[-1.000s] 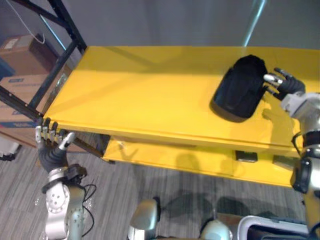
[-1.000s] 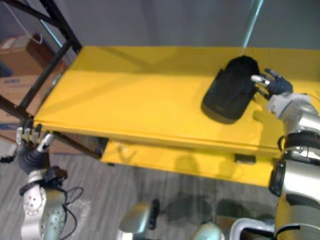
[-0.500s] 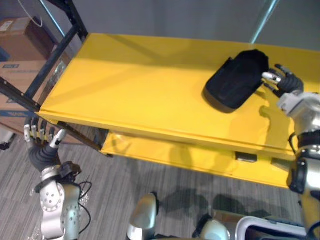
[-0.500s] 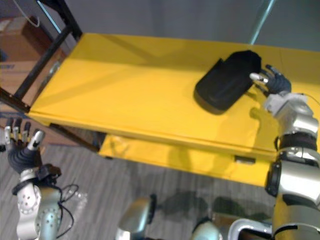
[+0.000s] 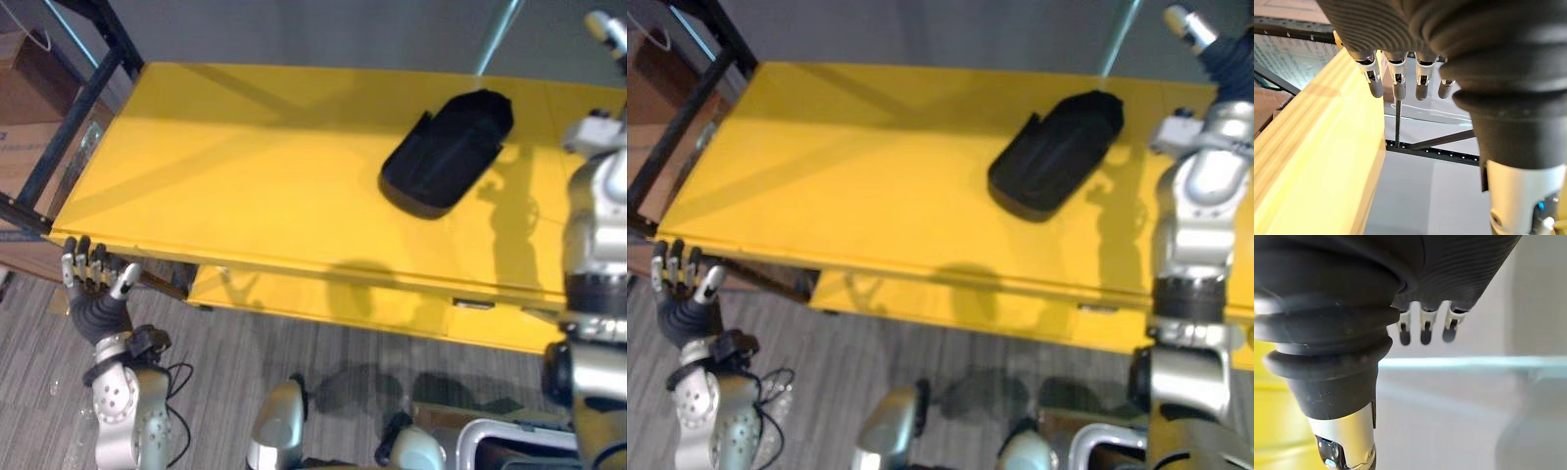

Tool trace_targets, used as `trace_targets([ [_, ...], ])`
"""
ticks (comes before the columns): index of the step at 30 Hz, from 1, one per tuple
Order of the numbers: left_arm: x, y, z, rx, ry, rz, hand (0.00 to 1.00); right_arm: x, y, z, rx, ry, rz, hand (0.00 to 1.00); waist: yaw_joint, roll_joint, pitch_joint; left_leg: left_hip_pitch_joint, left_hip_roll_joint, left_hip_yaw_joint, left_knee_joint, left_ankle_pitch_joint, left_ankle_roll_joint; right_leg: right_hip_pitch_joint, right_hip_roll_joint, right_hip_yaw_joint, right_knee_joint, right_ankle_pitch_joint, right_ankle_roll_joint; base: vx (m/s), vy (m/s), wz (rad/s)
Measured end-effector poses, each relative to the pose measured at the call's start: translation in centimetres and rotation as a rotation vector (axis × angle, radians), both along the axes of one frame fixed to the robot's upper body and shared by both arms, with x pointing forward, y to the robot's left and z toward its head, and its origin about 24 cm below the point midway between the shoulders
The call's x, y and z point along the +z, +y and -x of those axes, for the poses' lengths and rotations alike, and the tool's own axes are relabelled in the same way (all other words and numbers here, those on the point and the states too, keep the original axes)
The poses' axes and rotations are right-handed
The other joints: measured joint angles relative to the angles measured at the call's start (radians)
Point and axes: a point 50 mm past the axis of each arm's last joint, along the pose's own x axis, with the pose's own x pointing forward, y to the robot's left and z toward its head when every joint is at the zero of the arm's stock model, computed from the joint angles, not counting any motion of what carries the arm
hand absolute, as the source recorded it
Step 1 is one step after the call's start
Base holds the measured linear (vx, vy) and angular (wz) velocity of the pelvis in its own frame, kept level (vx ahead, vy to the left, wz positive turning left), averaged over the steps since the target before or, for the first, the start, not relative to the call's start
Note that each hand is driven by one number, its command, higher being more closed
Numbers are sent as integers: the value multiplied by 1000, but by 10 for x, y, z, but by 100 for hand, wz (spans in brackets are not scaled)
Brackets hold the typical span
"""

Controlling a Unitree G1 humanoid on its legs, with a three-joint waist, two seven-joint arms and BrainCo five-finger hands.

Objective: Walk over and take plastic housings, then place them on the shelf

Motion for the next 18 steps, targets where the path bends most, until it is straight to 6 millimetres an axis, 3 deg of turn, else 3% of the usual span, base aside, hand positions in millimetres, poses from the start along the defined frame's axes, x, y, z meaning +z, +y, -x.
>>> trace_targets([
  [2,-2,-3,1,1,10,-6,0,-24,28,-10,113,114,21,0,2,-9,-1,14,-3,2,-12,1,1,14,2,0,-14,3,3,0,0,0],
  [4,-5,-5,4,6,20,-3,0,-55,70,-19,268,261,41,0,7,-33,-15,39,-9,4,-42,13,2,30,2,0,-28,3,3,0,0,0],
  [8,-6,-7,9,10,42,-35,0,-77,114,-25,405,367,30,0,37,-78,-45,52,-9,-6,-80,31,-4,49,10,-15,-57,4,2,30,-24,10],
  [12,-12,-7,14,25,82,-58,0,-93,127,-32,418,453,-15,0,55,-101,-63,75,-11,-31,-95,33,-5,94,25,-17,-94,12,-4,30,-18,16],
  [18,-13,-8,15,33,80,-42,0,-92,140,-37,409,467,-54,0,90,-108,-68,60,-14,-57,-92,39,-7,120,46,-18,-144,37,-9,-20,22,14],
])
